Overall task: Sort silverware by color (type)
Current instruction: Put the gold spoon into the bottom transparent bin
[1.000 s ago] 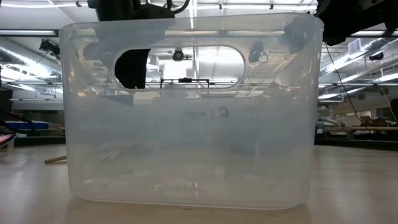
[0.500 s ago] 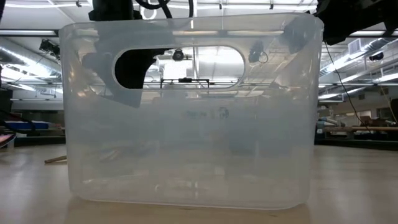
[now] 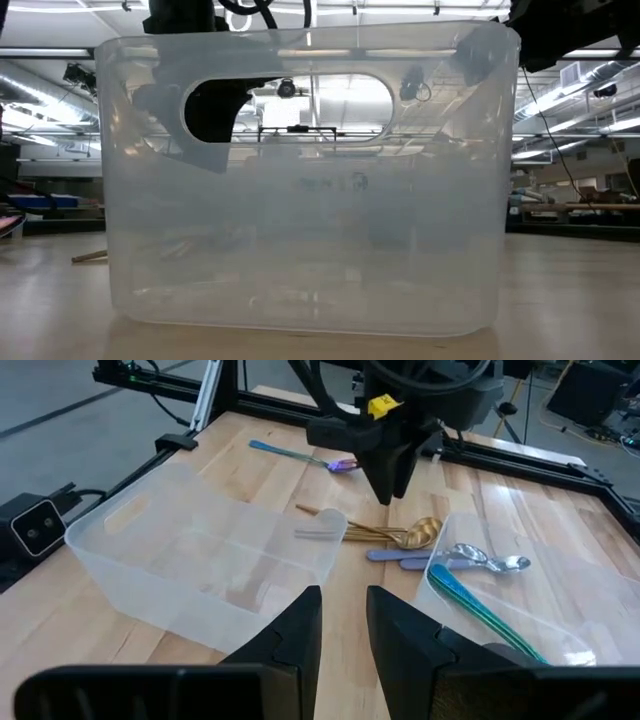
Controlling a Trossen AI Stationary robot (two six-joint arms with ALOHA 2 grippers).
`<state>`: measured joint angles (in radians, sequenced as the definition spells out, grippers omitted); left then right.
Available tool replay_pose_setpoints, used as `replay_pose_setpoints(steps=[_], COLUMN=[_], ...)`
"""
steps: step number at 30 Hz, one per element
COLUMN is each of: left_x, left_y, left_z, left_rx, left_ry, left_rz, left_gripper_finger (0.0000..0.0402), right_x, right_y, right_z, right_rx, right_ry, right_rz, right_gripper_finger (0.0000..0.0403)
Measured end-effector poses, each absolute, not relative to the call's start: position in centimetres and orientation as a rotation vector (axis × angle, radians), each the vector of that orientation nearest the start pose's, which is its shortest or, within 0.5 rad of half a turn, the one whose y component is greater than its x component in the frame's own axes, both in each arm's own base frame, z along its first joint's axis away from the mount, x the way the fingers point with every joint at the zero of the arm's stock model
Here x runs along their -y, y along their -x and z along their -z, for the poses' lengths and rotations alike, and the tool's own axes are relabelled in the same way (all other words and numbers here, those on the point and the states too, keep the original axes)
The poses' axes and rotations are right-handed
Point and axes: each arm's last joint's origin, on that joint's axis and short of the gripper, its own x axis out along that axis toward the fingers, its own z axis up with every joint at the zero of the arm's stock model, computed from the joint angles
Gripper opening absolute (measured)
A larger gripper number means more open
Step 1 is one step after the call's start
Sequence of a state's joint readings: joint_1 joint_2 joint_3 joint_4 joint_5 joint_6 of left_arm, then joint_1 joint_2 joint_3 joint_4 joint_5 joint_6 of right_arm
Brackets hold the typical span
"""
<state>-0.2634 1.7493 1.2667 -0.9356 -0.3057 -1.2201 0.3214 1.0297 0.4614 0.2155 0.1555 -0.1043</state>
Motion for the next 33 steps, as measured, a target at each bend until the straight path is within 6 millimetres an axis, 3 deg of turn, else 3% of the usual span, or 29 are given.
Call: replay_pose_setpoints(steps=[14, 33], left_x=[8.0, 7.9], left_y=[-32.5, -32.4], left_z=[-18.7, -17.5], left_rx=[-1.147, -1.239], left_ry=[0.6, 0.616], left_rz=[-0.846, -0.87], left_gripper_finger=[0.0117, 0.0117], right_x=[-6.3, -6.3], right_y=[-20.4, -20.4], right_z=[-21.5, -21.5], right_rx=[-0.335, -0.334], right_ry=[0.186, 0.182], right_rz=[-0.182, -0.184], right_gripper_finger=[0.0093, 0.0093])
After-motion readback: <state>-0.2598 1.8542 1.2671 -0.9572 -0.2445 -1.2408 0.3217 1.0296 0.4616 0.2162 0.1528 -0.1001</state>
